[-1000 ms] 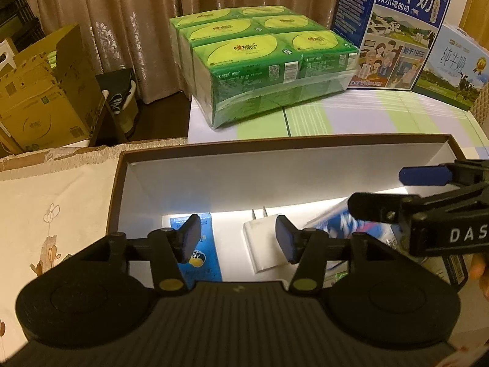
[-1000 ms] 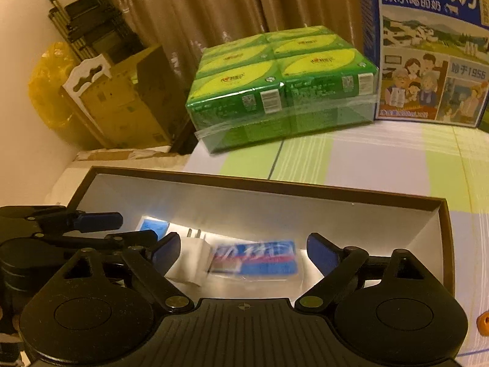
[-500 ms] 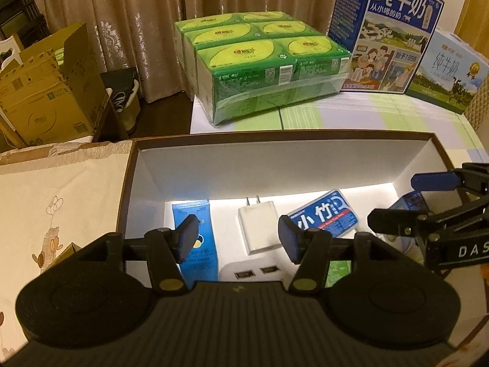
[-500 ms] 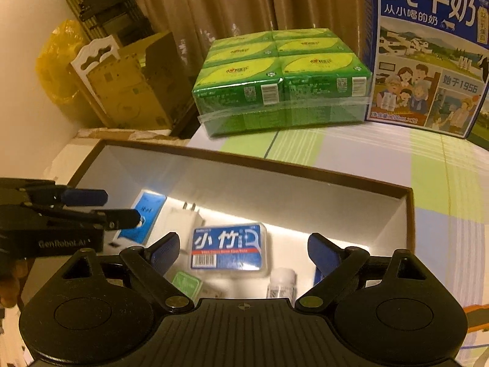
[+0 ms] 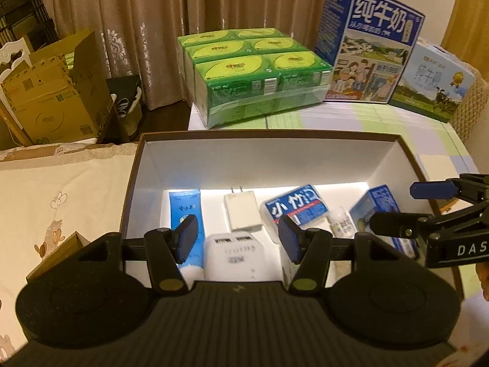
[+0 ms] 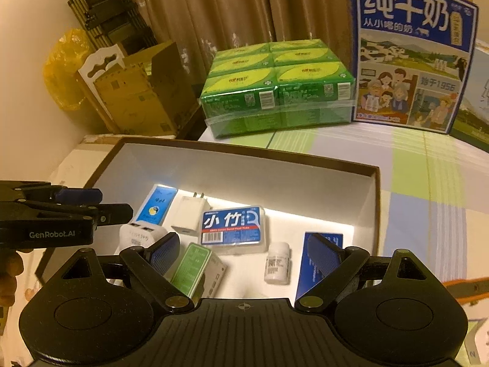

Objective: Organize rigid objects
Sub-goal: 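Withdraw both tools from the box toward the orange cutter and white plug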

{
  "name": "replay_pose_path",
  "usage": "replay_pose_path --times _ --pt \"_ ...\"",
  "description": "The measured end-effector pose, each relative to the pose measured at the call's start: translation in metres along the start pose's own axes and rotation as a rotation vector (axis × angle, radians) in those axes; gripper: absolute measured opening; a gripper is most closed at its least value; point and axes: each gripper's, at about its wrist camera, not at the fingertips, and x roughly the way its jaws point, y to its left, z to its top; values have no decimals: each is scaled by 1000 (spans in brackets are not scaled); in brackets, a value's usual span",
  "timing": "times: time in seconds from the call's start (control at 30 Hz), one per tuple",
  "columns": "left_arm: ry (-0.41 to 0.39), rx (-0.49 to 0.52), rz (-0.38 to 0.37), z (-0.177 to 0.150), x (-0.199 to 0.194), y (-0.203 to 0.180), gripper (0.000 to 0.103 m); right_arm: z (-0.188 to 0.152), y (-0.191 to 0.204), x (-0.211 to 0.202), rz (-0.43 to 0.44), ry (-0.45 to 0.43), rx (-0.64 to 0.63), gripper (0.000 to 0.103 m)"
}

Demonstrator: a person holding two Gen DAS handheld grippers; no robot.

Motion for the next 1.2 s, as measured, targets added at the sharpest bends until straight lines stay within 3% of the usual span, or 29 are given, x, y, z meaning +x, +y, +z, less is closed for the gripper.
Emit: replay_pose_path --times 0.37,1.2 --pt "-25 -1 -13 -24 -39 -20 54 -23 1 -43 -2 -28 14 88" --pt "18 -5 -18 -97 -87 -82 54 -92 -5 -119 22 -43 7 88"
